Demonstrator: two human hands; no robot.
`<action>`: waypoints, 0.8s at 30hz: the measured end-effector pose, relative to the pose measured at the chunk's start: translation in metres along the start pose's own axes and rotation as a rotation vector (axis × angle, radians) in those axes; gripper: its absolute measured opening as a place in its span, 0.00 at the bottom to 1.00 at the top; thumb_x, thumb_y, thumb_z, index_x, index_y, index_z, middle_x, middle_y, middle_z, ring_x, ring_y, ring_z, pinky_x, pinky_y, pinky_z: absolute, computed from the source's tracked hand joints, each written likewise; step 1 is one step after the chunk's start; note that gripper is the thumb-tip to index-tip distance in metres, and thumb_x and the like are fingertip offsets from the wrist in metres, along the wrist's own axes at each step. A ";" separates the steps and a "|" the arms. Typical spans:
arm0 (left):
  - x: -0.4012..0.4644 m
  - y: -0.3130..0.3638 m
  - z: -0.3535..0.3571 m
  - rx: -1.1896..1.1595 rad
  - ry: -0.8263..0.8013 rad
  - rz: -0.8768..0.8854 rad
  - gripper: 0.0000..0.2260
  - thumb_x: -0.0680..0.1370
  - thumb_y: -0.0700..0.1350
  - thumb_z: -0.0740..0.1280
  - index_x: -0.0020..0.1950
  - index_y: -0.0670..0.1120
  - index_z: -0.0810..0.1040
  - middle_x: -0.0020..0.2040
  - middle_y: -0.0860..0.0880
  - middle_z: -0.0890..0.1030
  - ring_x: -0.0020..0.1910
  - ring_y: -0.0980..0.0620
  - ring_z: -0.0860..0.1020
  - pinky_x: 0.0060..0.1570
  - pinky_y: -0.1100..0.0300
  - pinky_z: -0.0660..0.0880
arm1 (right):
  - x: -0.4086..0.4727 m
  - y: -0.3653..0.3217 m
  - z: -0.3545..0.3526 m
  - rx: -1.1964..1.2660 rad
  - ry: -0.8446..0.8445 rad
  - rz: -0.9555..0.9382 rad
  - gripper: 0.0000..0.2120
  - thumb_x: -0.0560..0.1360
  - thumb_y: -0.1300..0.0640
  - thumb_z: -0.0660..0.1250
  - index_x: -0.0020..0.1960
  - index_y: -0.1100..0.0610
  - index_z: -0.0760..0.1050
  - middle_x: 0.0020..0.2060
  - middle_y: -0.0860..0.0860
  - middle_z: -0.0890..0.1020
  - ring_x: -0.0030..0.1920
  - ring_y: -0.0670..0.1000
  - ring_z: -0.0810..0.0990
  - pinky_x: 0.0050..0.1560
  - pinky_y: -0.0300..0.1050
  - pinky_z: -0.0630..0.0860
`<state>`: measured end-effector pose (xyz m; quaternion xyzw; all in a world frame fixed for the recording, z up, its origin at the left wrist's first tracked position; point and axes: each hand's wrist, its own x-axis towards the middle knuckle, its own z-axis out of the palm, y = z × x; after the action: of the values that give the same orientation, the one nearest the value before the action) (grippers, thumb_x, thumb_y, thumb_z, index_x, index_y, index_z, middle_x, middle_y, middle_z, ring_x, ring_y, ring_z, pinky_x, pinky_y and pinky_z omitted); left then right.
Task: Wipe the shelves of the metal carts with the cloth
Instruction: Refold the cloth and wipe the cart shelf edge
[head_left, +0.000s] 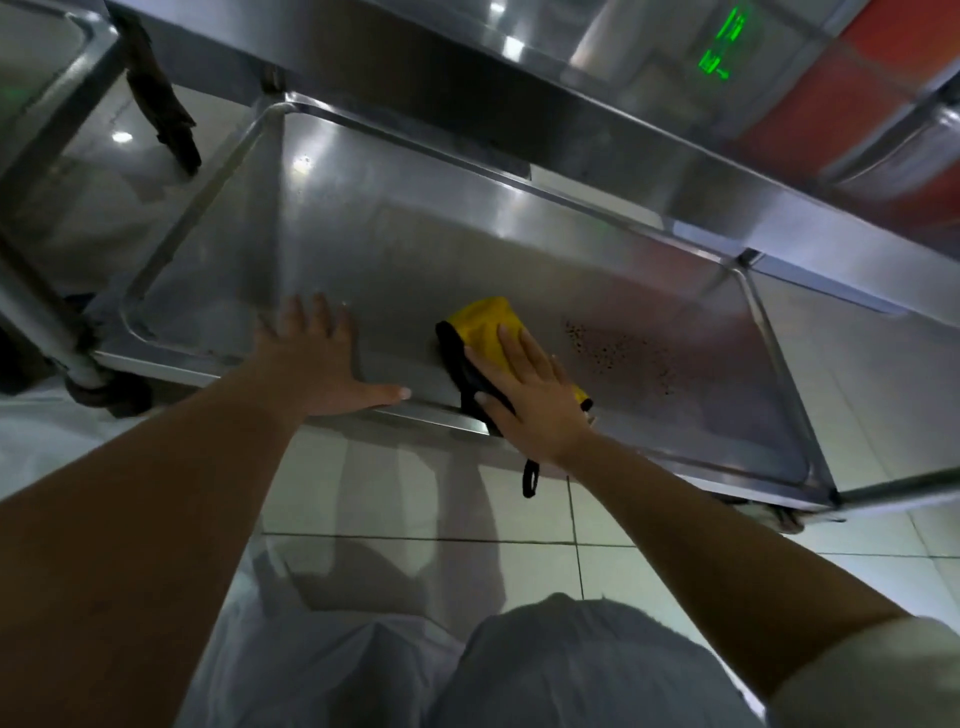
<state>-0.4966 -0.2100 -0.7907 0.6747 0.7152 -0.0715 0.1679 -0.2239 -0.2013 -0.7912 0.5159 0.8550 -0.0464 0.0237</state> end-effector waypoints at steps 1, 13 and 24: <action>0.000 0.007 0.002 0.019 0.009 0.036 0.55 0.62 0.82 0.48 0.78 0.50 0.40 0.79 0.41 0.40 0.77 0.40 0.40 0.71 0.33 0.45 | 0.009 0.000 -0.001 -0.005 -0.013 -0.006 0.26 0.80 0.40 0.50 0.75 0.35 0.44 0.78 0.48 0.42 0.77 0.53 0.39 0.74 0.60 0.45; 0.008 0.026 -0.003 0.049 -0.034 0.106 0.57 0.52 0.83 0.42 0.77 0.58 0.43 0.79 0.42 0.45 0.77 0.42 0.44 0.67 0.28 0.50 | 0.020 0.086 -0.009 0.010 0.003 0.442 0.27 0.80 0.40 0.49 0.76 0.36 0.42 0.78 0.46 0.44 0.78 0.54 0.45 0.72 0.67 0.48; 0.027 0.139 0.011 0.080 -0.043 0.249 0.65 0.52 0.85 0.50 0.77 0.48 0.36 0.78 0.40 0.36 0.75 0.36 0.35 0.69 0.31 0.40 | -0.056 0.077 0.002 0.010 0.099 0.472 0.27 0.80 0.45 0.54 0.76 0.38 0.48 0.78 0.51 0.48 0.77 0.57 0.45 0.70 0.62 0.57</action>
<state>-0.3586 -0.1769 -0.7926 0.7627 0.6187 -0.0930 0.1639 -0.1298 -0.2154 -0.7919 0.7033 0.7106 -0.0185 -0.0104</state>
